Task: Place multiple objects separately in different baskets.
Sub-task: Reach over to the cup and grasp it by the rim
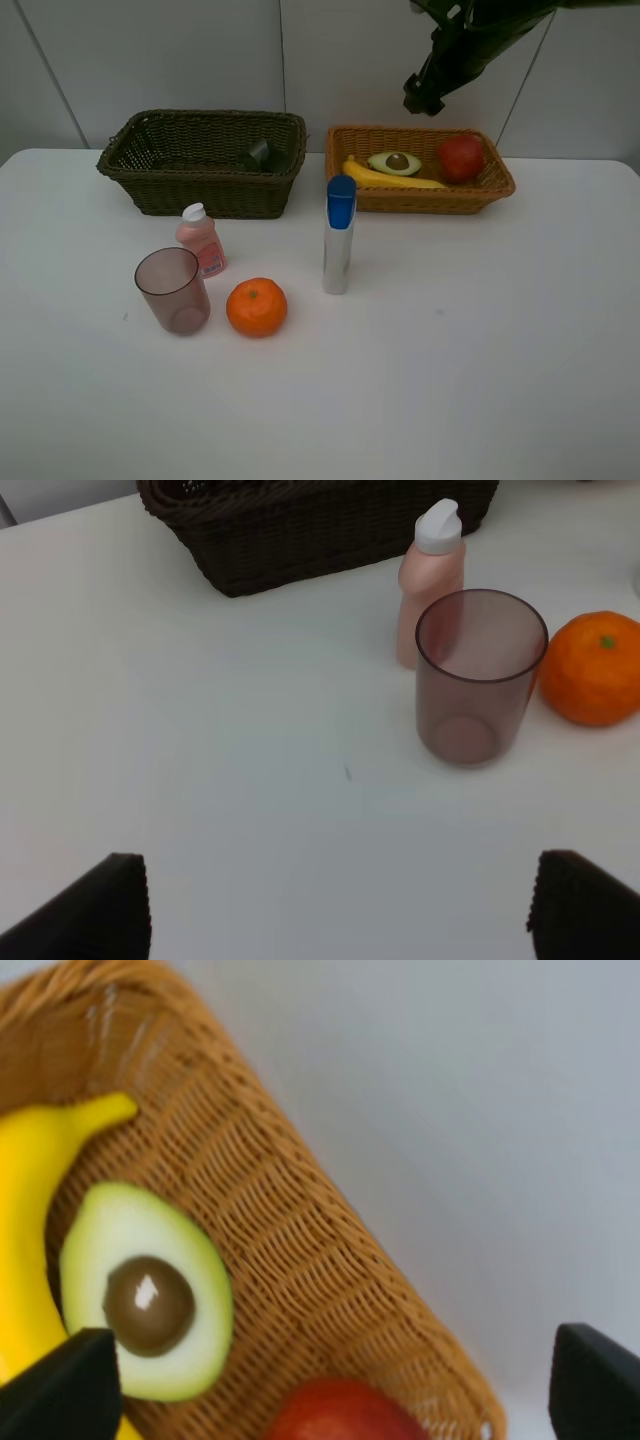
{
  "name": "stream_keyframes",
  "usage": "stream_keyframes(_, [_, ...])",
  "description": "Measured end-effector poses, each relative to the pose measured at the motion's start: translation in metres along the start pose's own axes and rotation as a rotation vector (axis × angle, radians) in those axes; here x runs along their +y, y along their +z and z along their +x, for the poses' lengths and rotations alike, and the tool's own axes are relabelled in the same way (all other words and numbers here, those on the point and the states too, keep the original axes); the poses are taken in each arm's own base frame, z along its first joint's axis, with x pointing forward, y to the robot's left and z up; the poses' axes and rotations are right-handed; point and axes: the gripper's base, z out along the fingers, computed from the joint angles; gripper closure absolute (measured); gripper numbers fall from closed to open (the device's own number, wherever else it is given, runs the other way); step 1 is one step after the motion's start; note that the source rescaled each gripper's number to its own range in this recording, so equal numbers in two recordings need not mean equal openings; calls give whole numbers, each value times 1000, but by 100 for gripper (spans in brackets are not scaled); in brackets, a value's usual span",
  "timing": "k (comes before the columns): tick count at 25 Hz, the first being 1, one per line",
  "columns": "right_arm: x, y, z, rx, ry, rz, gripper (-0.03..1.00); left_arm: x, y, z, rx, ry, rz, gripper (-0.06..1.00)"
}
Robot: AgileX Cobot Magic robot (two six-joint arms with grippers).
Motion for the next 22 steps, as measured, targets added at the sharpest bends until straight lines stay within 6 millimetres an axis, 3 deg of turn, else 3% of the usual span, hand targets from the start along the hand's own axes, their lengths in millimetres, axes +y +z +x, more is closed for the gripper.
stream_keyframes(8, [-12, -45, 0, 79, 377, 15, 13, 0, 0, 0, 0, 0, 0, -6])
stream_keyframes(14, [-17, -83, 7, 139, 440, 24, 12, 0, 0, 0, 0, 0, 0, -6])
stream_keyframes(22, [-13, -150, 21, 80, 573, 7, 12, 0, 0, 0, 0, 0, 0, -6])
